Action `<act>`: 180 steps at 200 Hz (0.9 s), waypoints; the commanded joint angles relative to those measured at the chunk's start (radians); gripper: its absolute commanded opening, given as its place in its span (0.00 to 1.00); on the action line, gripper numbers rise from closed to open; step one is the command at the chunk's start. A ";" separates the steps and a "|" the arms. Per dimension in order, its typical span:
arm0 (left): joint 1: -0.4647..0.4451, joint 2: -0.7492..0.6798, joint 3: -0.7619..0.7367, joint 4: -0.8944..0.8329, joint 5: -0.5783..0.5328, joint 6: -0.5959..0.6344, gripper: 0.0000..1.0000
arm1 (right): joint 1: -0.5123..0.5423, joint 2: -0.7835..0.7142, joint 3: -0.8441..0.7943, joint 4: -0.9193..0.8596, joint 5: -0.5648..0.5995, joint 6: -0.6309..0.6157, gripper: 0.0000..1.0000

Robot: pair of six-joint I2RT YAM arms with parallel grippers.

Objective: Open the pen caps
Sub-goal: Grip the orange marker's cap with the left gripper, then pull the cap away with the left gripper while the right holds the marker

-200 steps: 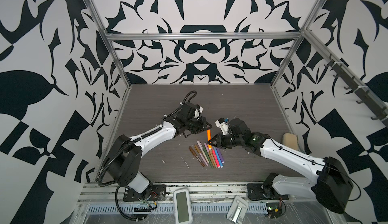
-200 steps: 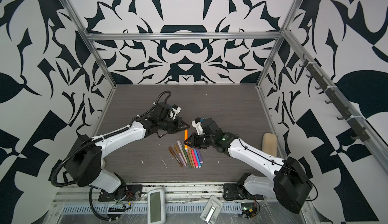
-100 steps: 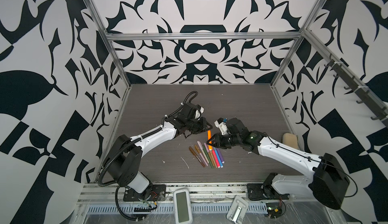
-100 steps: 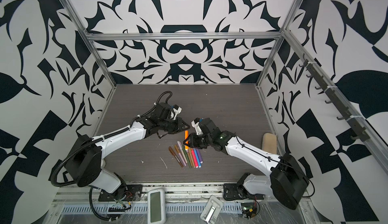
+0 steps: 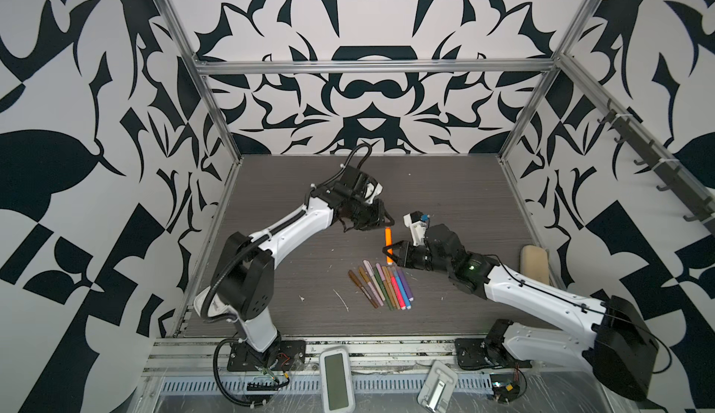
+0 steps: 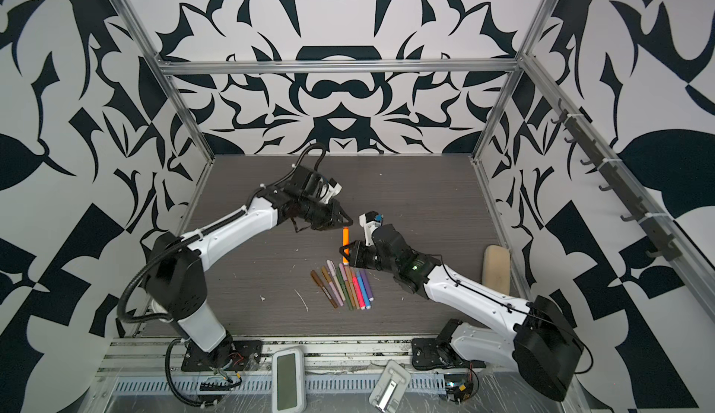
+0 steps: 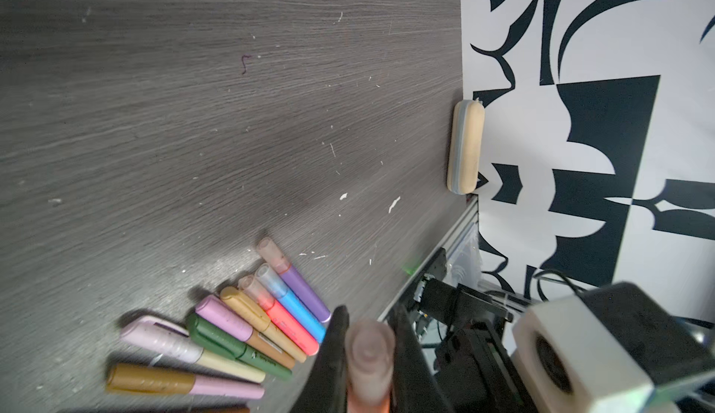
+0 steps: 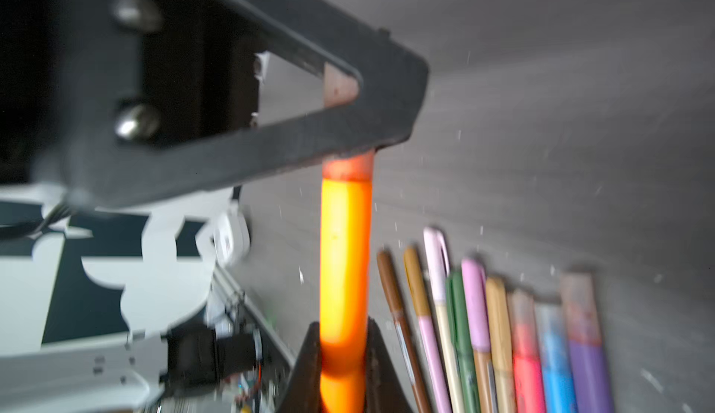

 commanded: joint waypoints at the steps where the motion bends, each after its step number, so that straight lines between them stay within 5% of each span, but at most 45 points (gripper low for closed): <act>1: 0.227 0.103 0.265 -0.053 -0.201 0.126 0.00 | 0.105 -0.093 -0.094 -0.186 -0.028 0.046 0.00; 20: 0.238 0.171 0.390 -0.142 -0.215 0.156 0.00 | 0.105 -0.186 -0.100 -0.243 0.009 0.042 0.00; 42: 0.238 0.164 0.344 -0.164 -0.252 0.177 0.00 | 0.071 -0.250 -0.046 -0.383 0.055 -0.018 0.00; 76: 0.240 0.179 0.281 -0.373 -0.495 0.284 0.00 | -0.079 -0.227 0.083 -0.619 0.128 -0.181 0.00; 122: 0.229 0.263 0.213 -0.466 -0.606 0.362 0.00 | -0.349 0.077 0.245 -0.638 0.096 -0.434 0.00; 180: 0.226 0.343 0.229 -0.469 -0.515 0.359 0.03 | -0.425 0.592 0.578 -0.600 0.195 -0.518 0.00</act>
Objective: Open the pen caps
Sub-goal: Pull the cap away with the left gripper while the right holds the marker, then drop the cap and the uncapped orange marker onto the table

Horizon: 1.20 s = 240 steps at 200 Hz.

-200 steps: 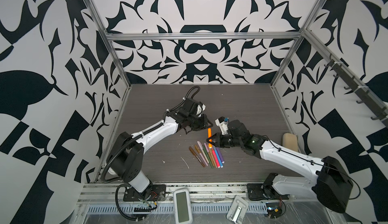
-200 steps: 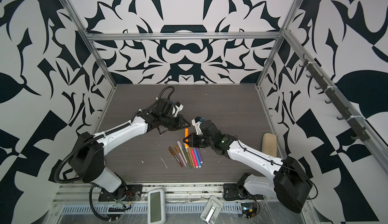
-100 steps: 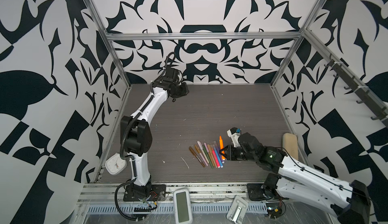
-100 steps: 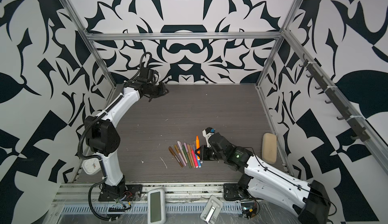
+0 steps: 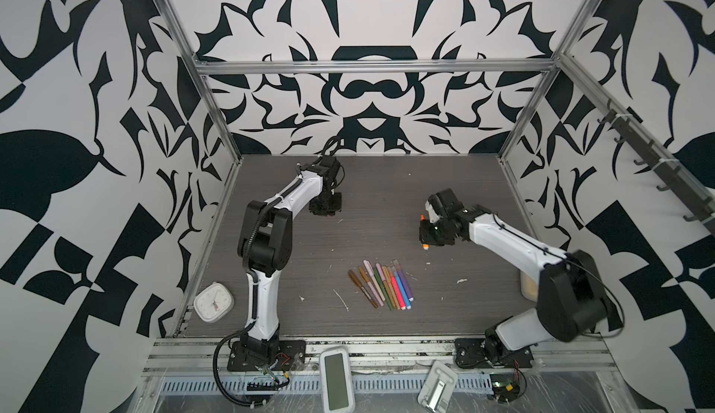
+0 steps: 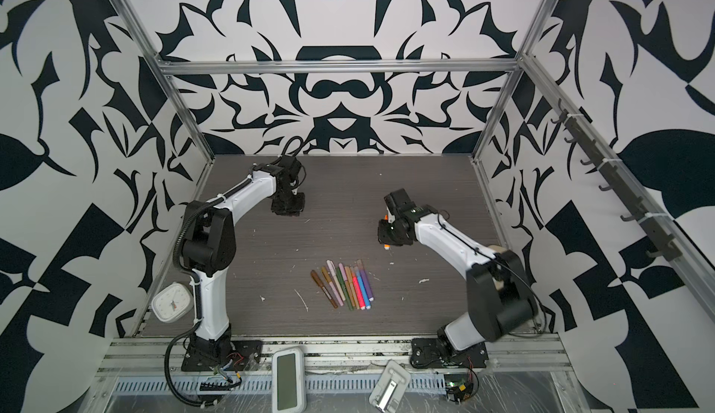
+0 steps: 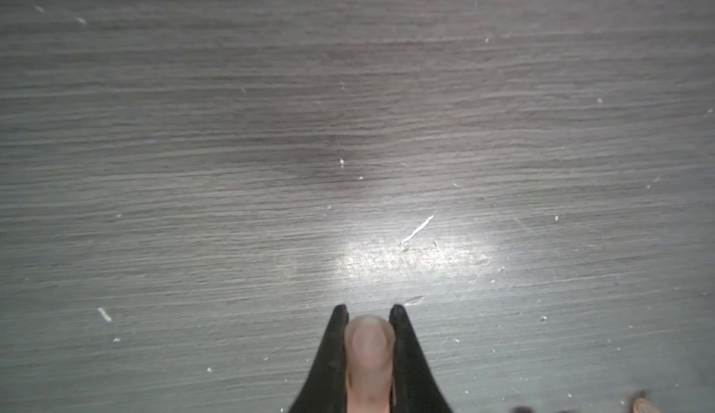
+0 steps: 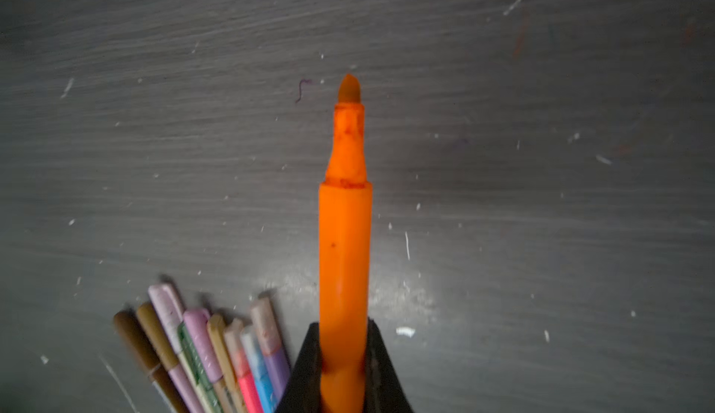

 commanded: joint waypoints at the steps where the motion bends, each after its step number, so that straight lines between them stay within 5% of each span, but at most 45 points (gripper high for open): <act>1: -0.002 0.029 0.012 -0.056 0.039 0.014 0.03 | -0.018 0.131 0.133 0.015 0.071 -0.066 0.00; 38: -0.003 0.060 0.013 -0.061 0.053 0.016 0.04 | -0.031 0.339 0.311 -0.023 0.108 -0.071 0.00; 95: -0.006 0.116 0.022 -0.064 0.101 0.005 0.08 | -0.040 0.417 0.362 -0.053 0.157 -0.094 0.00; 108: -0.009 0.114 0.018 -0.063 0.097 0.003 0.23 | -0.042 0.430 0.370 -0.062 0.144 -0.097 0.00; 135: -0.012 0.097 -0.001 -0.058 0.089 0.005 0.42 | -0.043 0.445 0.382 -0.075 0.137 -0.102 0.16; 195: -0.011 -0.083 -0.034 -0.045 0.098 0.010 0.52 | -0.043 0.403 0.370 -0.092 0.140 -0.112 0.53; 240: -0.011 -0.425 -0.228 0.058 0.171 -0.038 0.53 | -0.031 0.211 0.244 -0.086 0.128 -0.123 0.56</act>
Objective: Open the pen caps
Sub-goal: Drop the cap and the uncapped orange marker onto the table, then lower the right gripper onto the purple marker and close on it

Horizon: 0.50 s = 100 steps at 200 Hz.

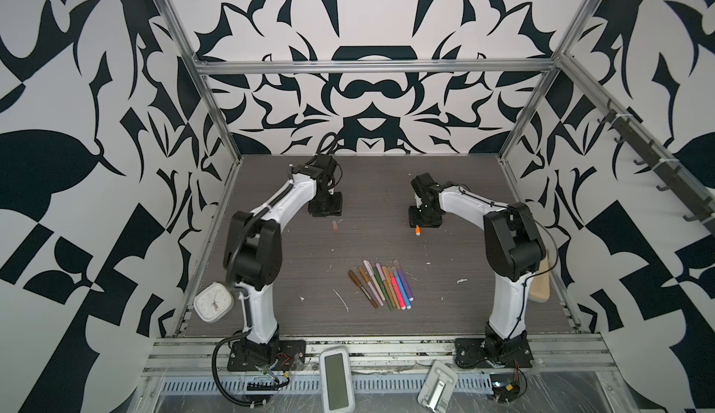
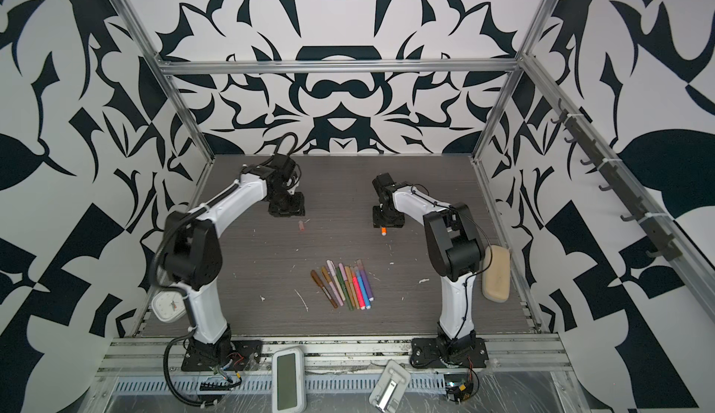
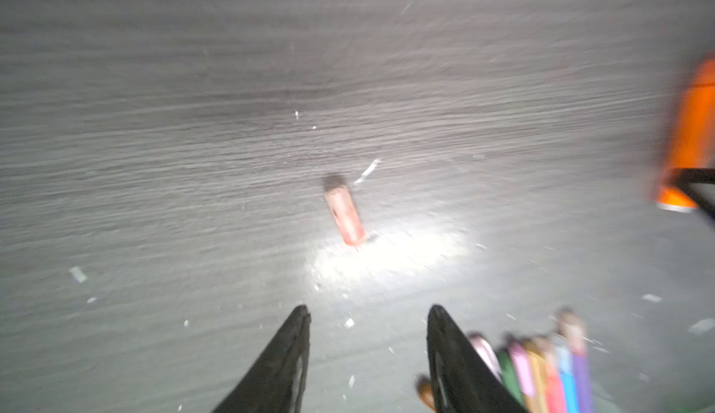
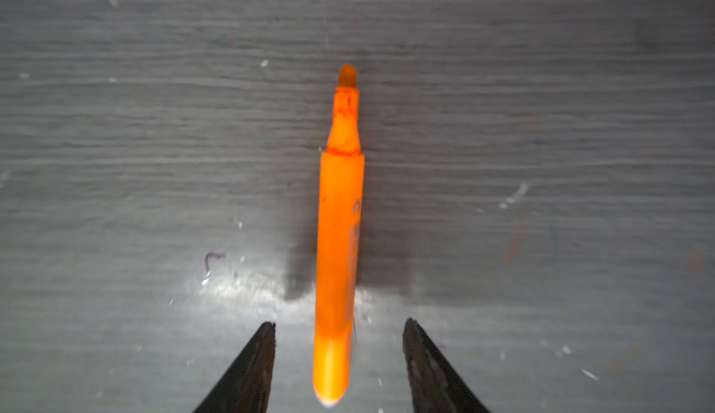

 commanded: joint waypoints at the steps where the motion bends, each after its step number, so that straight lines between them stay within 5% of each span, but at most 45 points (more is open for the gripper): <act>1: -0.004 -0.193 -0.099 0.030 0.062 -0.040 0.53 | 0.009 -0.175 -0.074 -0.012 0.003 -0.006 0.56; 31: -0.003 -0.478 -0.340 0.158 0.128 -0.121 0.55 | 0.106 -0.426 -0.272 0.067 -0.040 0.004 0.53; 71: -0.003 -0.751 -0.586 0.257 0.181 -0.245 0.57 | 0.503 -0.767 -0.564 0.234 0.139 0.118 0.53; 100: -0.006 -0.838 -0.628 0.255 0.192 -0.301 0.56 | 0.530 -0.835 -0.656 0.178 0.047 0.330 0.45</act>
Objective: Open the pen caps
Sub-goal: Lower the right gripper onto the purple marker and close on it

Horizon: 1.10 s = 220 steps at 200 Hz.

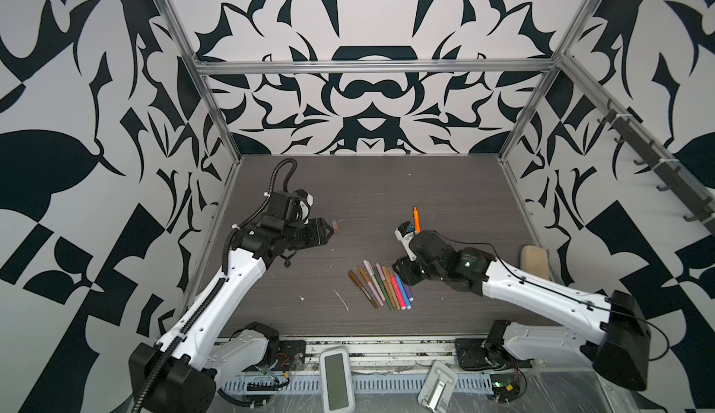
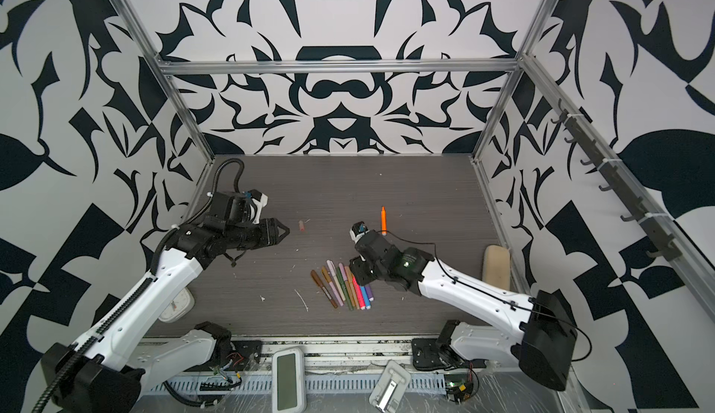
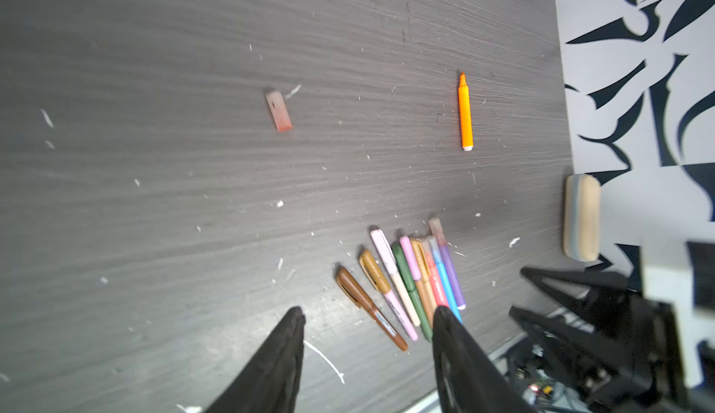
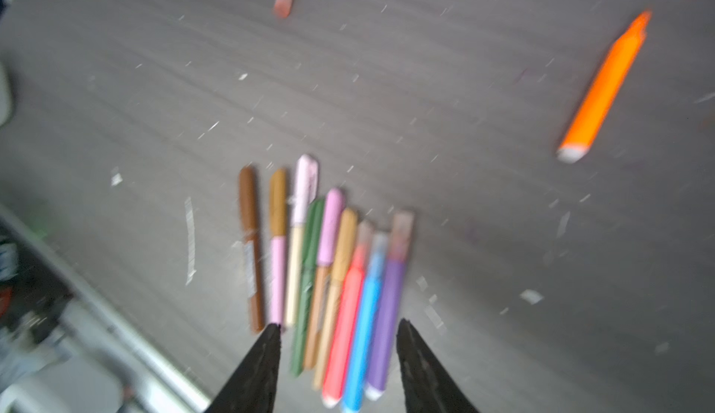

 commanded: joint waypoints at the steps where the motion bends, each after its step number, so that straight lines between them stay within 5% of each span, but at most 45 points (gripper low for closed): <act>1: -0.003 -0.059 -0.023 0.040 0.032 -0.086 0.56 | -0.015 -0.034 -0.074 0.003 -0.003 0.188 0.45; 16: -0.002 -0.086 -0.029 0.042 0.023 -0.100 0.56 | -0.015 -0.044 -0.140 0.035 -0.048 0.239 0.36; 53: -0.001 -0.042 0.000 0.041 0.027 -0.048 0.54 | -0.016 0.033 -0.167 0.033 -0.048 0.217 0.36; 123: 0.005 0.356 0.519 -0.088 0.016 0.151 0.53 | -0.028 0.174 -0.070 -0.054 -0.009 0.164 0.33; 220: 0.035 0.395 0.383 0.098 0.044 0.176 0.54 | -0.034 0.218 -0.135 -0.048 0.019 0.239 0.30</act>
